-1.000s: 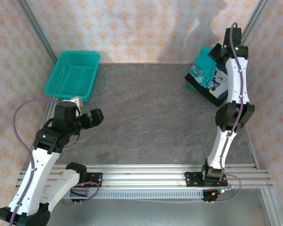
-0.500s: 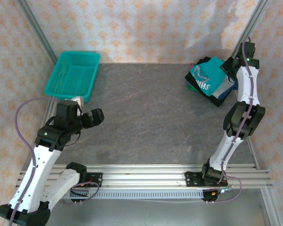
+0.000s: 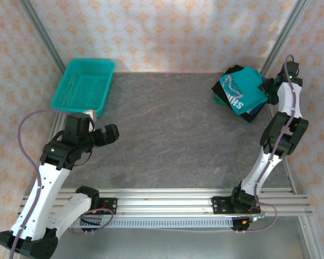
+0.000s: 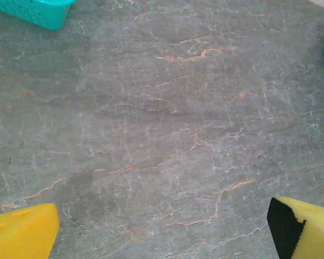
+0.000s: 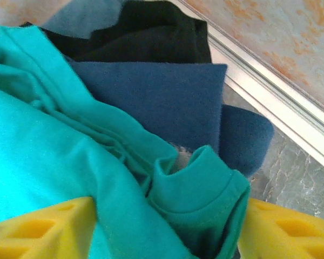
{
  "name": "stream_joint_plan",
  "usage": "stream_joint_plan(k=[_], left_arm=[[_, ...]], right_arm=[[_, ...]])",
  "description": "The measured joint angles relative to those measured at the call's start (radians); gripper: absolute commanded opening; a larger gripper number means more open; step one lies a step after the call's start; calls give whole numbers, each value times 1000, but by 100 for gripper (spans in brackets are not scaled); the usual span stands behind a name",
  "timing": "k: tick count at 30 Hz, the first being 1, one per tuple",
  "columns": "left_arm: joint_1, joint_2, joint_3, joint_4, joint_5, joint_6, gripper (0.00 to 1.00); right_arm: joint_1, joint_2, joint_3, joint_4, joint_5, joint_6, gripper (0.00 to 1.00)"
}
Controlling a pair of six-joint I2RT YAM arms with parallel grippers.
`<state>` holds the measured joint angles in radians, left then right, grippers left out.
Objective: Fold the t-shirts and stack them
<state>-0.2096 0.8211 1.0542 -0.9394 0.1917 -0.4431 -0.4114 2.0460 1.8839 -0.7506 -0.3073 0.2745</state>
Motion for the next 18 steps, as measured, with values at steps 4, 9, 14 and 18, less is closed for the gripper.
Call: stream_joint_plan(k=[4,9,14,18], left_arm=[[0,16,40,0,-2,2,100],[0,43,74,2,-2,11,100],[0,54,93,14,-2,27,100],[0,55,99,35,-17,38,100]], right_arm=[[0,-25,-55,26,3,-6,85],[0,-169,-192,67,3,-5,100],[0,-355,-273,113,3,-10,99],[0,-529,-409,160,-9,-5,99]])
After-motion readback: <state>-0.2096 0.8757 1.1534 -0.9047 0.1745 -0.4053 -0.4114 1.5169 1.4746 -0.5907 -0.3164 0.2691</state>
